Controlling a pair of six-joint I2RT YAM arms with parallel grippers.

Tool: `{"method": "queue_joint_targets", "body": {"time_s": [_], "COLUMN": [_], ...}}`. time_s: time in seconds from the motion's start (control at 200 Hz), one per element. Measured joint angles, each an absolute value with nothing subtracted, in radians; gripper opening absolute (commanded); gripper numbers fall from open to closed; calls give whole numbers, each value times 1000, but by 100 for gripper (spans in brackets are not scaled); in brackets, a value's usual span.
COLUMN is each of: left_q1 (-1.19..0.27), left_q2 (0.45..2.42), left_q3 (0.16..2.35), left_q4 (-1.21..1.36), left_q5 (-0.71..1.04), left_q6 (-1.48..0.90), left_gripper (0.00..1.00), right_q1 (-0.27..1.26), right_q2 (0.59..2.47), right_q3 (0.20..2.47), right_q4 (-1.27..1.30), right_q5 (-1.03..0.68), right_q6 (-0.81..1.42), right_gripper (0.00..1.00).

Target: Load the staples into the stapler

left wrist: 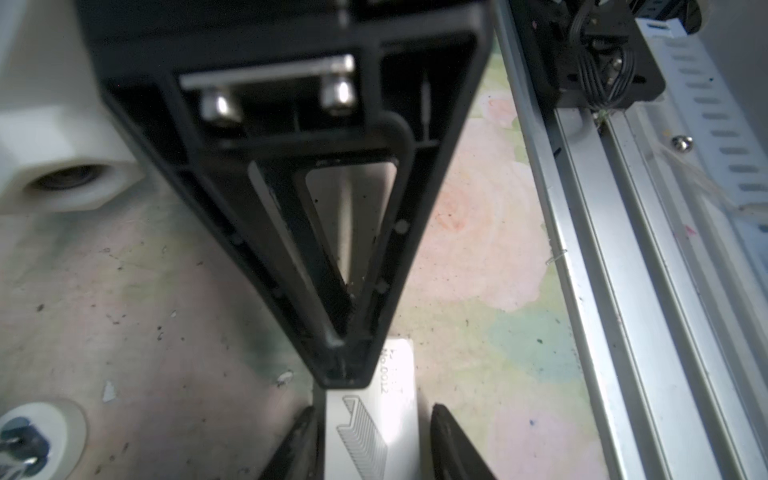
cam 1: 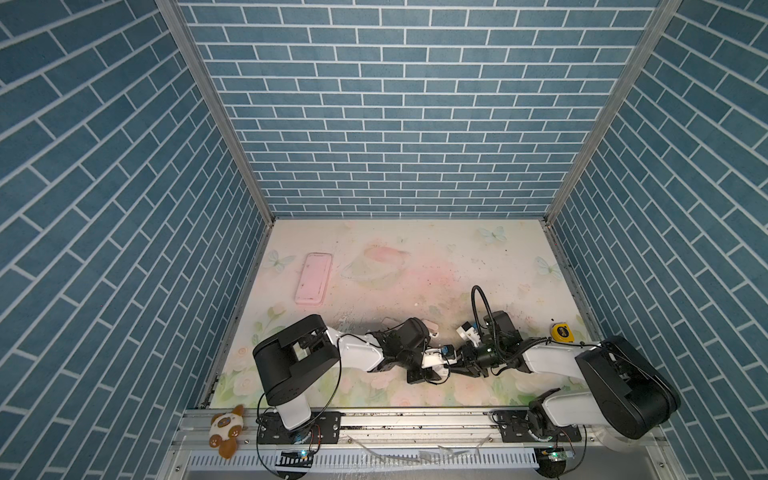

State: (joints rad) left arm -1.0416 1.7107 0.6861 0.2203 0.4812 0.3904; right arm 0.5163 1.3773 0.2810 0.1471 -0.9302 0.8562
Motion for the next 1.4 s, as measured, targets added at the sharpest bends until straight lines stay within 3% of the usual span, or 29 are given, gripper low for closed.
{"method": "queue_joint_targets", "body": {"time_s": [0.28, 0.61, 1.21, 1.4], "left_q1": [-1044, -1044, -1044, -1044], "left_q2": [1676, 1679, 1685, 1689], "left_q3": [686, 686, 689, 693], "left_q4": [147, 155, 155, 155], "left_q5": [455, 438, 438, 439], "left_q6": [399, 417, 417, 417], "left_gripper": [53, 39, 38, 32], "right_q1": [516, 516, 549, 553], "right_q2": [1376, 1369, 1383, 1405], "right_q3": [281, 279, 279, 279], "right_q4": [144, 151, 196, 238], "right_q5": [-928, -932, -940, -940], "right_q6": [856, 860, 871, 894], "right_gripper": [35, 37, 39, 38]}}
